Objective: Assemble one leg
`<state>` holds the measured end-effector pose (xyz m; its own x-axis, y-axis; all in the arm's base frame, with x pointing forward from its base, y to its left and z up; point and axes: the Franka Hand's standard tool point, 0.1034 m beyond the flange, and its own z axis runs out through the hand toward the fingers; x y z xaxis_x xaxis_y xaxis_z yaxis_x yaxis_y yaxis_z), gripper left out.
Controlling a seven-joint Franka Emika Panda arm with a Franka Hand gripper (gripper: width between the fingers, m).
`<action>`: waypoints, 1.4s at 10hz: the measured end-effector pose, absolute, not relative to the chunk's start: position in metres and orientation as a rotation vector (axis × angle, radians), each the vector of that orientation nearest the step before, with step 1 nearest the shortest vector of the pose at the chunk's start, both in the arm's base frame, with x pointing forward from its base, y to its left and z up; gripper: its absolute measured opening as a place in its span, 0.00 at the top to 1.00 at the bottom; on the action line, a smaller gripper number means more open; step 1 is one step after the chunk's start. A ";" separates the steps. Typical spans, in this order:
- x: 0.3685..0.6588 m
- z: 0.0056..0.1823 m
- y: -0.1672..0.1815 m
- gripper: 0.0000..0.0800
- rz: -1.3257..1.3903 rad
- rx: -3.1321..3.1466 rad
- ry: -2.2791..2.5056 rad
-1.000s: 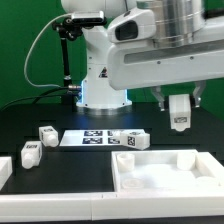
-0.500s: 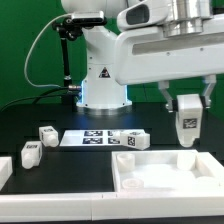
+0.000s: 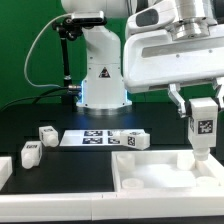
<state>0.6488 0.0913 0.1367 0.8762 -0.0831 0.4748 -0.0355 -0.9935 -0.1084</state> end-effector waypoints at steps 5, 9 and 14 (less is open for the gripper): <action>0.634 0.119 0.107 0.64 -0.843 -2.958 -0.044; 0.632 0.104 0.103 0.64 -0.815 -2.974 -0.052; 0.644 0.099 0.115 0.64 -0.879 -2.949 -0.069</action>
Offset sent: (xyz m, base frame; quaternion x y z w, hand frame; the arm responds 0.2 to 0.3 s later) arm 0.0018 -0.0062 -0.0079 -0.0310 0.0435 -0.0740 0.9958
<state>0.6439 0.1152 0.0990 0.8360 0.0249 0.5482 0.0613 -0.9970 -0.0481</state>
